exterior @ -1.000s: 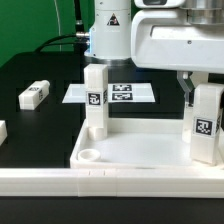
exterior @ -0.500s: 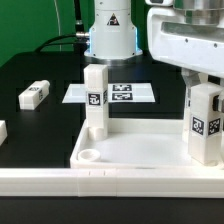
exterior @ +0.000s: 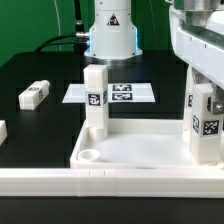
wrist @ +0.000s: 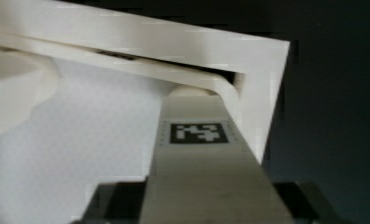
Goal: Assemble desk
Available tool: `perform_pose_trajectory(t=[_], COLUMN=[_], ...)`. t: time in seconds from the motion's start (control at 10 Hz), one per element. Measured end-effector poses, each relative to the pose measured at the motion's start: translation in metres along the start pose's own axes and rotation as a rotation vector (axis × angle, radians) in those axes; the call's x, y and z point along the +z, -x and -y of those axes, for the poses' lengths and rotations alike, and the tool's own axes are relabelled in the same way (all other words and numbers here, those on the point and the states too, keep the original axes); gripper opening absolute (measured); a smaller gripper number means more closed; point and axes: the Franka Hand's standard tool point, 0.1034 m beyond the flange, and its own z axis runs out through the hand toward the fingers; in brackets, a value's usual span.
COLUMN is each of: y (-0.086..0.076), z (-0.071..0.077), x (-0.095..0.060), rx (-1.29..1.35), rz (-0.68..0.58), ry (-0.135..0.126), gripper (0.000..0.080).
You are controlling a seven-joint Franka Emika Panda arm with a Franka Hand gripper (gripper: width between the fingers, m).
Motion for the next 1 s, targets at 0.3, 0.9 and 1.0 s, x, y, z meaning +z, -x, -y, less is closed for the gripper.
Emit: perform_pose_trajectory(t=[0.3,0.9,1.0], y=[0.0011,0.0028,0.0026], z=[-0.0021,-0.0034,-0.0028], x=[0.0011,-0.0004,-0.0007], rx=[-0.069,-0.744,-0.855], rz=[0.001,-0.012,-0.013], ry=[0.009,0.032,0.031], gripper=[0.0461,0.0649,0.0649])
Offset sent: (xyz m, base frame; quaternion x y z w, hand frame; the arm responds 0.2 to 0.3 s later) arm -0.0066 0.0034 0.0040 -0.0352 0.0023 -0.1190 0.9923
